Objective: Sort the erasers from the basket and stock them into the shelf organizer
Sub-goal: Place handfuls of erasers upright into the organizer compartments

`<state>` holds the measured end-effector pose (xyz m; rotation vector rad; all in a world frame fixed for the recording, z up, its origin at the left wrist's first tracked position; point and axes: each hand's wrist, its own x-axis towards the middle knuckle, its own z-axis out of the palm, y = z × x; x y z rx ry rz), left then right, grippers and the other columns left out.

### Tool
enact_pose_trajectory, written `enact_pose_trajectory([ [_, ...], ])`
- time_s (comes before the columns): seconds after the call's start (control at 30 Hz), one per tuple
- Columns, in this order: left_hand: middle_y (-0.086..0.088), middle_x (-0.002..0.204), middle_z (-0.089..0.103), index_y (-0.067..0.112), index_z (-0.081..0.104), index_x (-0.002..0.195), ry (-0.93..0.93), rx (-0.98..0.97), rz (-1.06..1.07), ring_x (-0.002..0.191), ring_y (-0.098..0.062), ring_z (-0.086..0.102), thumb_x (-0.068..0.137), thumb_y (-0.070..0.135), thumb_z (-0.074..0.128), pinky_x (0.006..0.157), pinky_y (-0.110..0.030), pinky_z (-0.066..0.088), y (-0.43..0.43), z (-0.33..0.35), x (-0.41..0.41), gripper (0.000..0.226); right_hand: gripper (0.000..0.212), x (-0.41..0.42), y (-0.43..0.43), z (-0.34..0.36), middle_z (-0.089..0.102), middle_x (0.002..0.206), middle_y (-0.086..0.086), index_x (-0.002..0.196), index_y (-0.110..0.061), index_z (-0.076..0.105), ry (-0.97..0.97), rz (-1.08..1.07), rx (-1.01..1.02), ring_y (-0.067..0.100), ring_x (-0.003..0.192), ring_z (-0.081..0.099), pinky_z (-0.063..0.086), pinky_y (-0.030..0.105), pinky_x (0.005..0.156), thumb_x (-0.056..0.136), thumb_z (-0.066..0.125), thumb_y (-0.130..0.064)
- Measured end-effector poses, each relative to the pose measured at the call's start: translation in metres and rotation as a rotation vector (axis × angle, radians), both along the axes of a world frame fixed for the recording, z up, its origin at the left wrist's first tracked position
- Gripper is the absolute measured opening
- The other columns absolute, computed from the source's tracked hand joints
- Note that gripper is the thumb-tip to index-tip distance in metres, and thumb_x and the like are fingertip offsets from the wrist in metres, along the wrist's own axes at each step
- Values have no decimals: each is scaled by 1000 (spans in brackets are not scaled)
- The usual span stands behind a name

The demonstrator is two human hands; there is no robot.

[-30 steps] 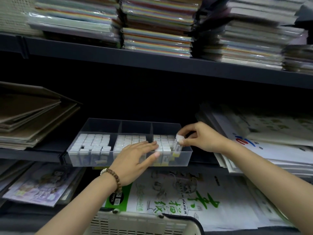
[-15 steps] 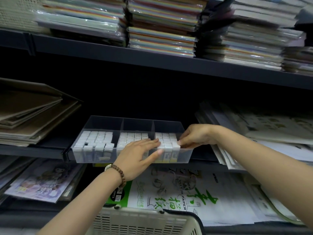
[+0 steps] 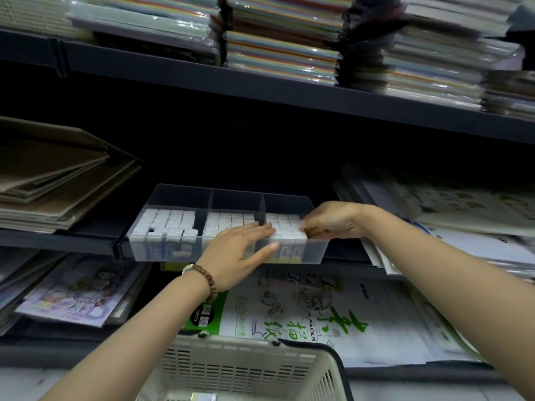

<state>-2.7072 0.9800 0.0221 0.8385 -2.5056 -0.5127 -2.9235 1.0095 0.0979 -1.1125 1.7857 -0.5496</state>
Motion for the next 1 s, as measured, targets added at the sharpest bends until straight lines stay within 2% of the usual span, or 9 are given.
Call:
enact_pose_trajectory([
  [0.1, 13, 145, 40, 33, 42, 137, 147, 80, 14, 136, 0, 28, 85, 62, 31, 114, -27, 23, 9, 2, 16, 62, 42, -7, 26, -2, 61, 124, 8, 134, -4, 46, -117, -79, -269, 14, 107, 62, 53, 20, 83, 94, 54, -16],
  [0.23, 21, 131, 51, 41, 51, 128, 295, 204, 48, 123, 5, 43, 85, 67, 39, 101, -21, 36, 27, -9, 52, 52, 35, -8, 76, -30, 67, 119, -3, 124, -20, 57, -367, -34, -442, 12, 107, 65, 55, 19, 80, 89, 60, -24],
  [0.33, 23, 125, 56, 40, 54, 125, 225, 380, 54, 117, 8, 49, 86, 65, 43, 97, -20, 41, 46, -41, 79, 47, 31, 8, 98, -95, 69, 114, 0, 119, -19, 60, -439, 11, -264, 15, 104, 67, 56, 23, 81, 88, 60, -22],
  [0.4, 18, 124, 58, 37, 54, 124, 105, 567, 75, 114, 4, 53, 86, 56, 45, 99, -27, 45, 57, -75, 95, 43, 27, 26, 106, -149, 71, 109, 1, 116, -17, 61, -415, -10, -92, 15, 100, 68, 56, 23, 81, 89, 61, -17],
  [0.67, -4, 145, 41, 18, 43, 138, -447, 996, 340, 129, -21, 42, 97, 46, 36, 105, -31, 31, 87, -239, 153, 50, 25, 106, 129, -329, 67, 110, 8, 116, -10, 59, -480, -46, 340, 13, 85, 66, 51, 29, 87, 90, 60, -12],
  [0.77, -8, 147, 39, 10, 39, 140, -513, 1089, 390, 132, -22, 39, 98, 39, 39, 103, -24, 29, 102, -288, 164, 50, 29, 126, 146, -374, 68, 102, 3, 118, -7, 59, -454, 1, 438, 8, 79, 65, 53, 22, 76, 90, 62, -13],
  [0.83, -8, 137, 48, 10, 42, 137, -550, 1110, 398, 118, -17, 46, 99, 36, 42, 94, -19, 32, 112, -314, 168, 47, 27, 135, 157, -399, 67, 112, 8, 116, -9, 61, -430, 21, 485, 8, 83, 64, 52, 17, 71, 90, 62, -17],
  [0.93, -4, 113, 53, 4, 49, 129, -545, 1159, 416, 103, -15, 50, 97, 26, 48, 81, -22, 41, 120, -339, 173, 39, 27, 147, 168, -423, 62, 123, 15, 117, -10, 62, -380, 65, 522, 15, 96, 59, 47, 23, 80, 91, 61, -16],
  [1.0, -9, 115, 57, 1, 52, 124, -533, 1129, 411, 107, -20, 53, 93, 16, 57, 85, -27, 43, 120, -350, 176, 35, 28, 156, 172, -433, 60, 126, 15, 119, -7, 61, -340, 121, 531, 20, 104, 58, 46, 25, 83, 91, 59, -13],
])
